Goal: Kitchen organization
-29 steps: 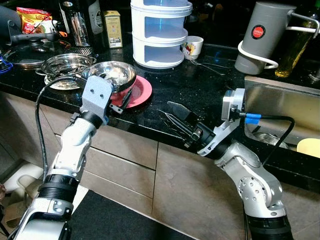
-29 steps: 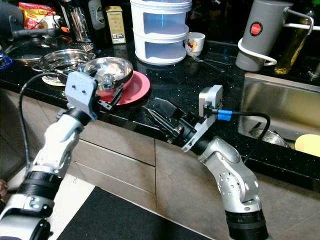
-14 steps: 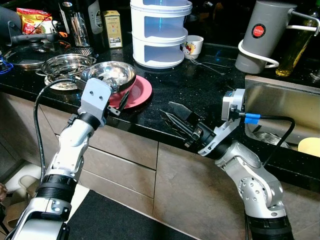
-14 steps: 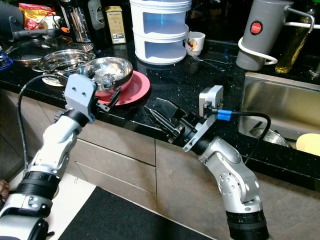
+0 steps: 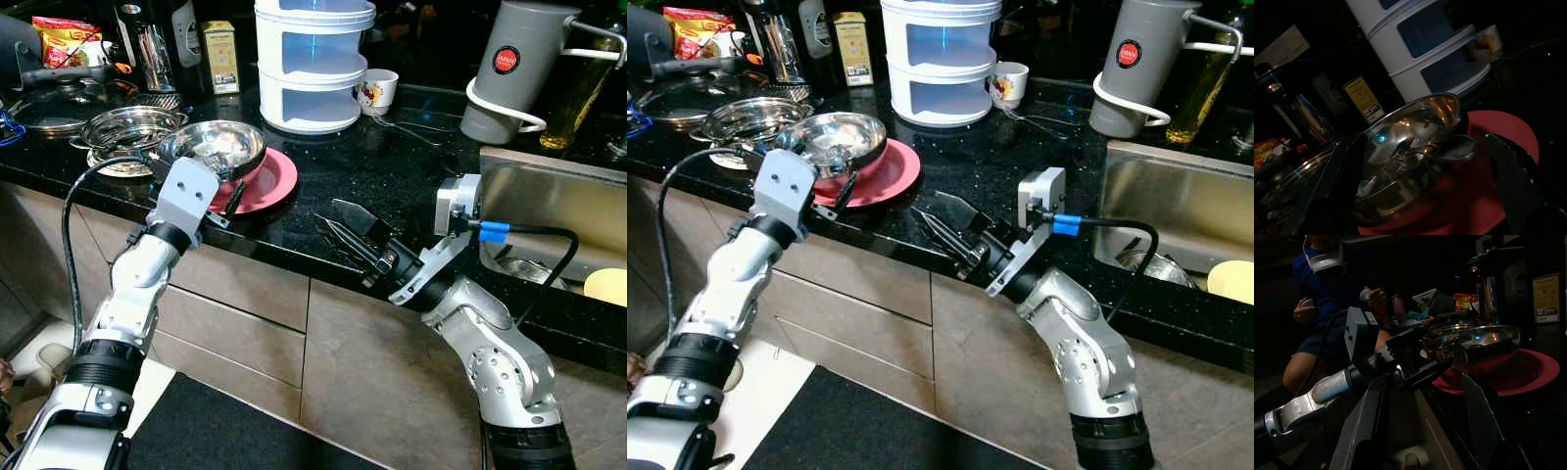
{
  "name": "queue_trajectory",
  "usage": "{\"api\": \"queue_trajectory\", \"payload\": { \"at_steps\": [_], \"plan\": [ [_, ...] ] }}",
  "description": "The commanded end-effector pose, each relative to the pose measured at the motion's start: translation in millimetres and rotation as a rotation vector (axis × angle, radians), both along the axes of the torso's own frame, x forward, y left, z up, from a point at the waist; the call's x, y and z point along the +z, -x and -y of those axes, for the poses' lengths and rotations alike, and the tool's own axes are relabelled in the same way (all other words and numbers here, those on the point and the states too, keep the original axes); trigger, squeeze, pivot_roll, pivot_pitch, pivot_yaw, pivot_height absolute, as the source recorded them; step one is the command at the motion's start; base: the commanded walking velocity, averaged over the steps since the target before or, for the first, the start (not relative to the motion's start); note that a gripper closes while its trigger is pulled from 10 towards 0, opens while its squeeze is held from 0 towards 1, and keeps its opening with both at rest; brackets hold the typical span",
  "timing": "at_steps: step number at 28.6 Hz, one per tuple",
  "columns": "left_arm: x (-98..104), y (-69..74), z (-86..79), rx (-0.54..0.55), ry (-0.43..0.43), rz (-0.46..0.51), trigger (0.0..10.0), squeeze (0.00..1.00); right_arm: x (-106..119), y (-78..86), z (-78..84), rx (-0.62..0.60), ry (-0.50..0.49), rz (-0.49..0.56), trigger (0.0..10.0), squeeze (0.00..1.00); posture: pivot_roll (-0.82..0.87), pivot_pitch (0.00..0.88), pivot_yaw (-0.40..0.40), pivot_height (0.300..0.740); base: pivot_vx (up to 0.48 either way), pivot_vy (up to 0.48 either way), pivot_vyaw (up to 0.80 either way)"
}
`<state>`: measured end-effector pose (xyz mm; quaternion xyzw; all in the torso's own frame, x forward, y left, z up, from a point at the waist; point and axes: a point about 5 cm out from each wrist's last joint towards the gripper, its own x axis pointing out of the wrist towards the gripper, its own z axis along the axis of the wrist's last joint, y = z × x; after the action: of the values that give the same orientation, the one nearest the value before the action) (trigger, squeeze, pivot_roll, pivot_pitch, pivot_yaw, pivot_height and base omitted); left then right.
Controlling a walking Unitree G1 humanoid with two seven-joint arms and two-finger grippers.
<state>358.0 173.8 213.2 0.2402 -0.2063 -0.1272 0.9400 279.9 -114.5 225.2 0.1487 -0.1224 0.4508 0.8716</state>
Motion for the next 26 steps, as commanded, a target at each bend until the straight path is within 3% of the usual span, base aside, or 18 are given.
{"api": "queue_trajectory", "payload": {
  "at_steps": [1,17,18,19,20,26],
  "plan": [
    [0.8,-1.8,-0.7,0.001,-0.034,0.004,10.0,0.0,0.9,2.3,0.8,-0.007,0.006,0.0,10.0,0.0,-0.03,0.061,-0.002,0.74,0.0,0.0,0.0],
    [3.7,-9.7,2.4,-0.021,-0.07,0.004,10.0,0.0,0.9,3.9,4.2,-0.028,0.013,-0.006,10.0,0.0,-0.05,0.069,0.003,0.74,0.0,0.0,0.0],
    [3.5,-9.9,2.9,-0.025,-0.071,0.003,8.2,0.0,0.9,3.9,4.5,-0.029,0.013,-0.007,10.0,0.0,-0.05,0.067,0.004,0.74,0.0,0.0,0.0],
    [3.1,-10.0,3.7,-0.03,-0.074,0.002,4.6,0.0,0.9,3.8,4.8,-0.031,0.014,-0.007,10.0,0.0,-0.05,0.066,0.004,0.74,0.0,0.0,0.0],
    [2.2,-9.8,4.7,-0.035,-0.076,0.001,0.0,0.0,1.1,3.5,4.9,-0.032,0.015,-0.007,10.0,0.0,-0.05,0.066,0.004,0.74,0.0,0.0,0.0],
    [-1.3,-8.5,7.9,-0.05,-0.071,0.0,0.0,0.0,1.4,2.7,4.7,-0.033,0.018,-0.007,10.0,0.0,-0.05,0.059,0.003,0.74,0.0,0.0,0.0]
  ]
}}
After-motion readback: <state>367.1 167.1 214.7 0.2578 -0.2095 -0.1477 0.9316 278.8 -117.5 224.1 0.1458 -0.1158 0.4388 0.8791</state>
